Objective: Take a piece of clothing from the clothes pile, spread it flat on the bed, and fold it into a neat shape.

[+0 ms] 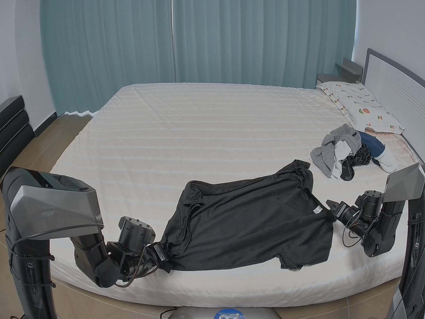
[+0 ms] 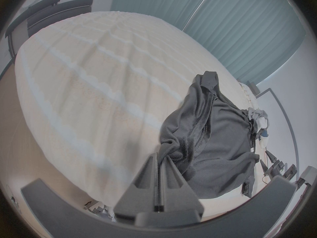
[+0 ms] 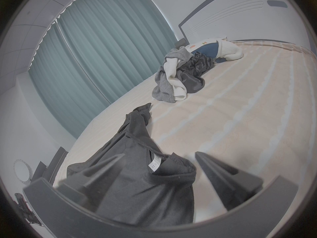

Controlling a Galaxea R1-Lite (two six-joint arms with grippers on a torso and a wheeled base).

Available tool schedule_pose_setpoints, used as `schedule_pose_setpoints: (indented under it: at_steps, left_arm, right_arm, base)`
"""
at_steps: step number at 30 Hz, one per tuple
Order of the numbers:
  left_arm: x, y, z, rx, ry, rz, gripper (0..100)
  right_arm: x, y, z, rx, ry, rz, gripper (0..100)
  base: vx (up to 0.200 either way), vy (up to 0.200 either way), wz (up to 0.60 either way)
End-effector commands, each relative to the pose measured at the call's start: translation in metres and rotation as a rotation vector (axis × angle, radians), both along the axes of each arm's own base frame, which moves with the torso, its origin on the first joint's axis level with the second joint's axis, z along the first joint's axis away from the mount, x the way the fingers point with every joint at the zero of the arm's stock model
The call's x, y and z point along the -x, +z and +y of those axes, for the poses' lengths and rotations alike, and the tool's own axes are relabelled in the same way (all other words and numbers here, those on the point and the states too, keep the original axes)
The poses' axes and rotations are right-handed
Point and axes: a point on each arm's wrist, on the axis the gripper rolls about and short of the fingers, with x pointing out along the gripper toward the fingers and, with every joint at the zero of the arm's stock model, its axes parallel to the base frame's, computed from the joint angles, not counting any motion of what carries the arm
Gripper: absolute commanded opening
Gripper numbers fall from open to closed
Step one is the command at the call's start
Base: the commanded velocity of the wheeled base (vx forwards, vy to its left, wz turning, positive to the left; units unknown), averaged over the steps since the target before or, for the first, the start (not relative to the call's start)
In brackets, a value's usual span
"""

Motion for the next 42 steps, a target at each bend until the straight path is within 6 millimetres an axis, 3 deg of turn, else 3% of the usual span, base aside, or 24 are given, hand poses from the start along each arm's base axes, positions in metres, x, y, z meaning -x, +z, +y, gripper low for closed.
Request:
schedule_pose_setpoints:
  at_steps: [1,4,5,10,18,33,34,42]
  left_arm:
    - [0.0,-0.012,0.001,-0.003,0.003,0.003,0]
    - [0.0,-0.012,0.001,-0.002,0.004,0.003,0]
    - [-0.001,-0.011,0.002,0.001,0.007,0.001,0]
    - [-0.007,-0.01,0.006,0.027,0.045,-0.017,0]
    - [-0.012,-0.007,0.009,0.048,0.06,-0.047,0]
    - [-0.012,-0.007,0.009,0.048,0.059,-0.049,0]
    - [-0.012,-0.007,0.009,0.048,0.063,-0.049,0]
    - [-0.019,-0.003,0.012,0.063,0.084,-0.096,0]
  right_arm:
    - [0.01,0.008,0.001,-0.004,0.007,0.009,100]
    - [0.016,0.013,0.002,-0.009,0.019,0.013,100]
    - [0.031,0.02,0.004,-0.025,0.059,0.034,100]
    - [0.054,0.014,0.013,-0.029,0.131,0.129,100]
    - [0.056,-0.008,0.019,0.0,0.171,0.209,100]
    - [0.055,-0.019,0.027,0.003,0.193,0.253,100]
    - [0.053,-0.021,0.028,0.004,0.195,0.254,0]
    - [0.029,-0.01,0.023,-0.008,0.16,0.157,0]
  base:
    - [0.0,0.0,0.0]
    - [0.0,0.0,0.0]
    - [0.0,0.0,0.0]
    - [0.0,0.0,0.0]
    - [0.0,0.0,0.0]
    - [0.0,0.0,0.0]
    - [0.0,0.0,0.0]
    - [0.0,0.0,0.0]
